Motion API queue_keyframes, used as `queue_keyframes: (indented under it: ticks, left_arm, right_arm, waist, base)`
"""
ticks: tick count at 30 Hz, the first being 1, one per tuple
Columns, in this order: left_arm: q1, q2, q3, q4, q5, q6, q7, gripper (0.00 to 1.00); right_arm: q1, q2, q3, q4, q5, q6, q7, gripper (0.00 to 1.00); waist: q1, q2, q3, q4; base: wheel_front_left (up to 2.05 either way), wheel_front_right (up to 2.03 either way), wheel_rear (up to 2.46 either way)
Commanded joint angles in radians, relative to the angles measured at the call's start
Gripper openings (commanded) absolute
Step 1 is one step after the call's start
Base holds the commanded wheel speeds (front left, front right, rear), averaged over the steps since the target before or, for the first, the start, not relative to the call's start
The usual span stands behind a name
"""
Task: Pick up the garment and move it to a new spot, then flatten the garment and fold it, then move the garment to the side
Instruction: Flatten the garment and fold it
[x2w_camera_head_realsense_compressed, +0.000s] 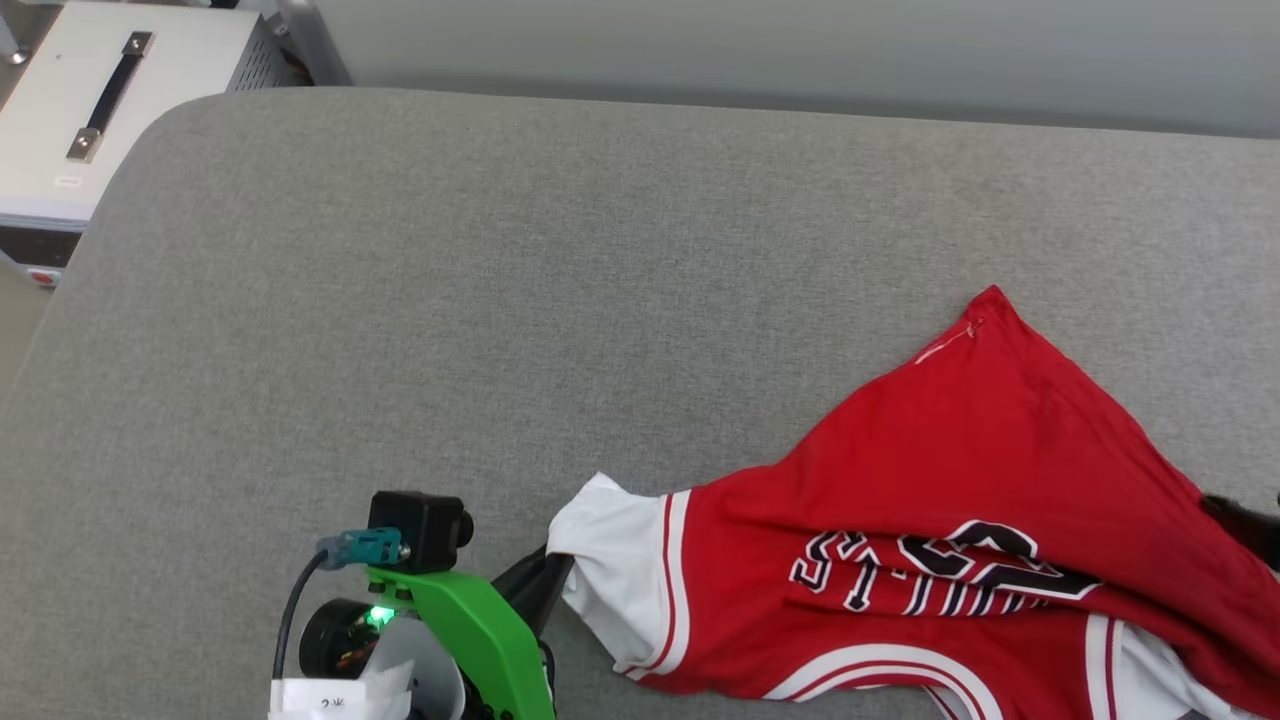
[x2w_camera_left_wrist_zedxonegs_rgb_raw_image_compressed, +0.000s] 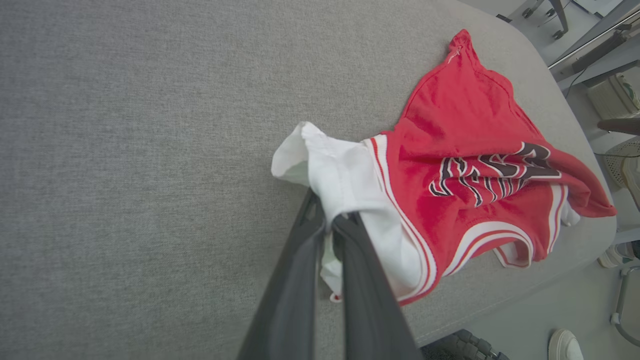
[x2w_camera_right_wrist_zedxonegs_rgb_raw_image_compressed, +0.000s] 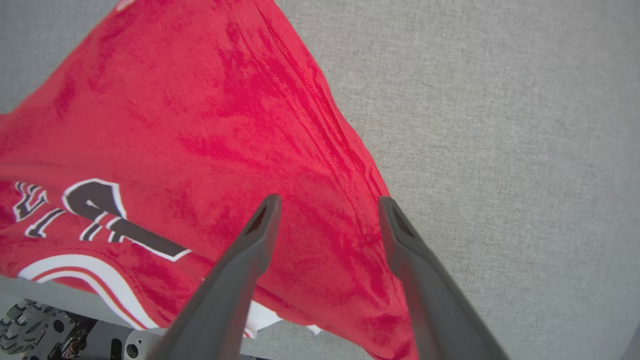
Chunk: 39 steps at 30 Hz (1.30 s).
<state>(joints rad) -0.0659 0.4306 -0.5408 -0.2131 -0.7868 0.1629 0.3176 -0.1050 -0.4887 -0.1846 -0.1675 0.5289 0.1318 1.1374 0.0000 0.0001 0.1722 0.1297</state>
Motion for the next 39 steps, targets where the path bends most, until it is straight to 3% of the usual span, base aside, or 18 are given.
queue_keyframes:
  ticks: [1, 6, 18, 34, 35, 36, 39]
  left_arm:
    - [-0.024, -0.007, -0.001, -0.011, 0.010, 0.000, -0.006, 0.00]
    - [-0.048, -0.018, -0.011, -0.023, 0.021, -0.004, -0.010, 0.00]
    - [-0.110, -0.069, -0.056, -0.027, 0.048, -0.032, -0.035, 0.00]
    - [-0.149, -0.111, -0.087, 0.015, 0.058, -0.054, -0.063, 0.00]
    - [-0.151, -0.112, -0.088, 0.018, 0.059, -0.055, -0.064, 0.00]
    - [-0.153, -0.112, -0.088, 0.021, 0.059, -0.056, -0.065, 0.00]
    - [-0.157, -0.110, -0.080, 0.028, 0.057, -0.054, -0.071, 0.00]
  right_arm:
    - [-0.052, -0.005, 0.023, -0.017, 0.009, -0.001, 0.021, 1.00]
    - [-0.195, 0.001, 0.104, -0.009, -0.004, -0.001, 0.089, 1.00]
    - [-0.451, -0.053, 0.267, 0.232, -0.085, -0.001, 0.122, 1.00]
    - [-0.490, -0.105, 0.387, 0.407, -0.082, -0.001, 0.071, 1.00]
    - [-0.485, -0.106, 0.392, 0.411, -0.074, -0.001, 0.076, 0.38]
    - [-0.477, -0.109, 0.398, 0.413, -0.063, -0.001, 0.082, 0.00]
    - [-0.465, -0.120, 0.410, 0.407, -0.044, -0.001, 0.081, 0.00]
  waist:
    - [0.0000, -0.0001, 0.049, 0.044]
    - [0.0000, -0.0001, 0.095, 0.096]
    - [0.0000, -0.0001, 0.190, 0.196]
    - [0.0000, -0.0001, 0.240, 0.254]
    - [0.0000, -0.0001, 0.240, 0.256]
    - [0.0000, -0.0001, 0.240, 0.258]
    - [0.0000, -0.0001, 0.238, 0.258]
  base:
    - [0.00, 0.00, 0.00]
    - [0.00, 0.00, 0.00]
    - [0.00, 0.00, 0.00]
    - [0.00, 0.00, 0.00]
    - [0.00, 0.00, 0.00]
    - [0.00, 0.00, 0.00]
    - [0.00, 0.00, 0.00]
